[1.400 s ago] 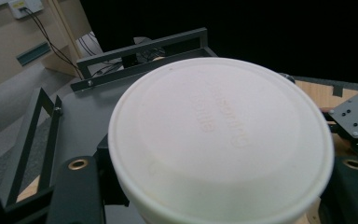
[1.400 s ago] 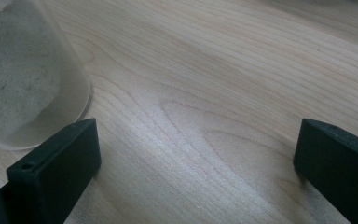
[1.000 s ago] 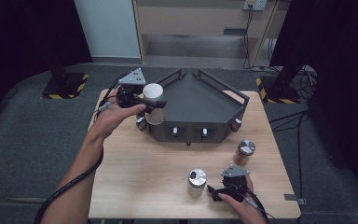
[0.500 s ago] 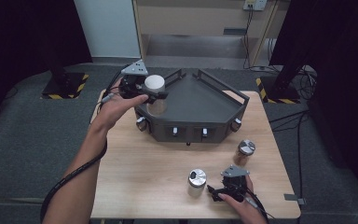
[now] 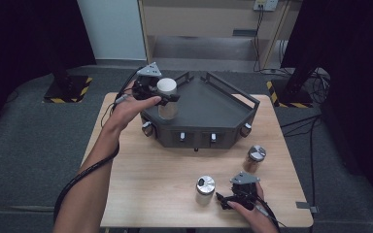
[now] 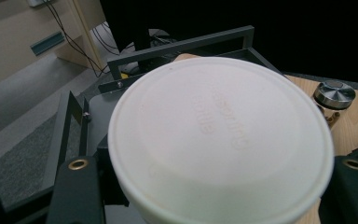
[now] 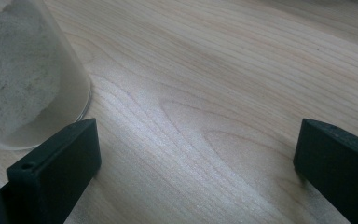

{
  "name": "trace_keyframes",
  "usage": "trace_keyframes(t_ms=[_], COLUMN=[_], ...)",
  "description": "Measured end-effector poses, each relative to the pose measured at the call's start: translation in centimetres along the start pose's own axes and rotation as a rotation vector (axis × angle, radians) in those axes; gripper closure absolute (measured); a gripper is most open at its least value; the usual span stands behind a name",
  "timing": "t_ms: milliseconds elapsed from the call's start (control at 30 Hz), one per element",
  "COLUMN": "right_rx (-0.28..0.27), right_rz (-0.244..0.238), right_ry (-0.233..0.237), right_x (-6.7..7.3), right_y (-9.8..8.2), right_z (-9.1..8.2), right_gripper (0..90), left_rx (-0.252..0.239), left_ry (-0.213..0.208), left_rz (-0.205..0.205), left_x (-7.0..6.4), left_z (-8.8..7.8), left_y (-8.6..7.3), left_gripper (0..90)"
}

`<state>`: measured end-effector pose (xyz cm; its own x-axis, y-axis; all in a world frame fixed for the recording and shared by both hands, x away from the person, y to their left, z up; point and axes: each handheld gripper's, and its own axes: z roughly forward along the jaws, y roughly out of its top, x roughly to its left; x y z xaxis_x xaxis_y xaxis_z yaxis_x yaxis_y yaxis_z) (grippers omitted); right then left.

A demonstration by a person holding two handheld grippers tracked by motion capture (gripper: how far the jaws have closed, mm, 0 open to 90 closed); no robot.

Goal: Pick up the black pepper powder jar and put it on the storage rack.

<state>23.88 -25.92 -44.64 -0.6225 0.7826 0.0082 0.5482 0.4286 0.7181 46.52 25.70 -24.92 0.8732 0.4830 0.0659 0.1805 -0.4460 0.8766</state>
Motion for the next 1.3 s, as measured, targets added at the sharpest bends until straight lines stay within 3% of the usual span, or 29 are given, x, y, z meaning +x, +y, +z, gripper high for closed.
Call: trace_keyframes(t_ms=[533, 1300], right_rx=[0.001, 0.001], right_rz=[0.004, 0.003], right_ry=[0.001, 0.001], right_x=[0.0, 0.0], right_y=[0.0, 0.0], right_z=[0.0, 0.0], right_gripper=[0.6, 0.6], left_rx=[0.02, 0.042], left_ry=[-0.004, -0.004], left_rz=[-0.013, -0.026], left_x=[0.4, 0.5], left_z=[2.3, 3.1], left_y=[-0.3, -1.0], left_gripper=[32.6, 32.6])
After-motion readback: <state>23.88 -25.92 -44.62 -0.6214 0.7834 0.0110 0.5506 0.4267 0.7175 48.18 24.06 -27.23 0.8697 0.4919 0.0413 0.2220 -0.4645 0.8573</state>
